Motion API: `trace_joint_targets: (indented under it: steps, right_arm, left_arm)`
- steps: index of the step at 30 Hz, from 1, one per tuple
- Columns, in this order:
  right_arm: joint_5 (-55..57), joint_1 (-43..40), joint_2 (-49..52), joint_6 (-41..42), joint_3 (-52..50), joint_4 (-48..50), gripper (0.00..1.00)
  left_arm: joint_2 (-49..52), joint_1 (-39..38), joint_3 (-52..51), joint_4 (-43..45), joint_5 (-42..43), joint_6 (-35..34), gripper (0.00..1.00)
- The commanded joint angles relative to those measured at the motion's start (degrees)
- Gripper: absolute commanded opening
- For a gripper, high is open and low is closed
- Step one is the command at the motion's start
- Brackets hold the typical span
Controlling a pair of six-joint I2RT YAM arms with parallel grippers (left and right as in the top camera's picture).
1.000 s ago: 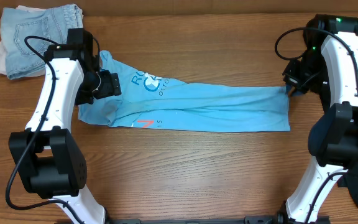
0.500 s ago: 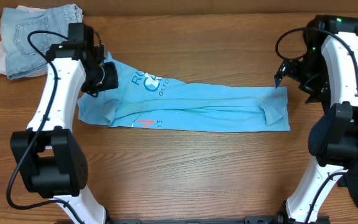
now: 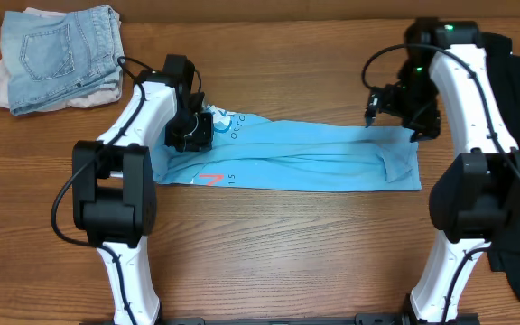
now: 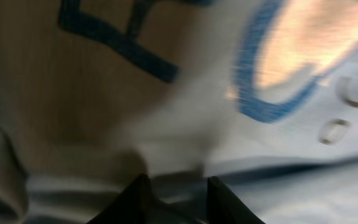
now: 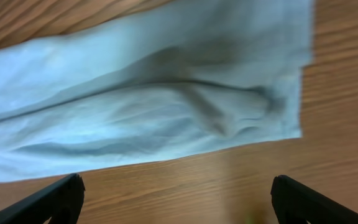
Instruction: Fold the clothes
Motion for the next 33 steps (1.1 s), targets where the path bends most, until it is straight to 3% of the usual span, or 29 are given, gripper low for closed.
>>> trace_joint_targets:
  steps: [1, 4, 10, 14, 20, 25, 29, 33]
  right_arm:
    - [-0.2, 1.1, -2.1, -1.2, -2.0, 1.1, 0.99]
    - [2.1, 1.6, -2.1, -1.2, -6.2, 3.3, 0.98]
    - [2.4, 1.6, -2.1, -1.4, -17.4, 13.4, 0.98]
    - [2.9, 1.6, -2.1, -1.5, -21.9, 19.3, 0.92]
    - [4.3, 1.7, -2.1, -1.8, -22.4, 20.9, 0.83]
    - [4.3, 1.7, -2.1, -1.9, -22.4, 20.9, 0.52]
    - [4.3, 1.8, -2.1, -1.9, -22.2, 19.6, 0.07]
    - [4.3, 1.8, -2.1, -1.4, -21.4, 15.3, 0.04]
  left_arm:
    - [0.4, 2.8, 0.7, -0.2, -1.4, -0.2, 0.33]
    - [0.4, 5.6, 0.7, -1.2, -6.4, -3.4, 0.34]
    - [0.4, 11.2, 0.7, -1.7, -6.6, -3.5, 0.34]
    - [0.4, 13.1, 0.7, -1.9, -6.6, -3.5, 0.34]
    - [0.4, 13.7, 0.7, -2.1, -6.7, -3.5, 0.39]
    - [0.4, 13.7, 0.7, -2.0, -6.7, -3.4, 0.41]
    - [0.4, 13.7, 0.7, -1.9, -6.9, -3.0, 0.42]
    - [0.4, 13.8, 0.7, -1.9, -7.1, -3.0, 0.44]
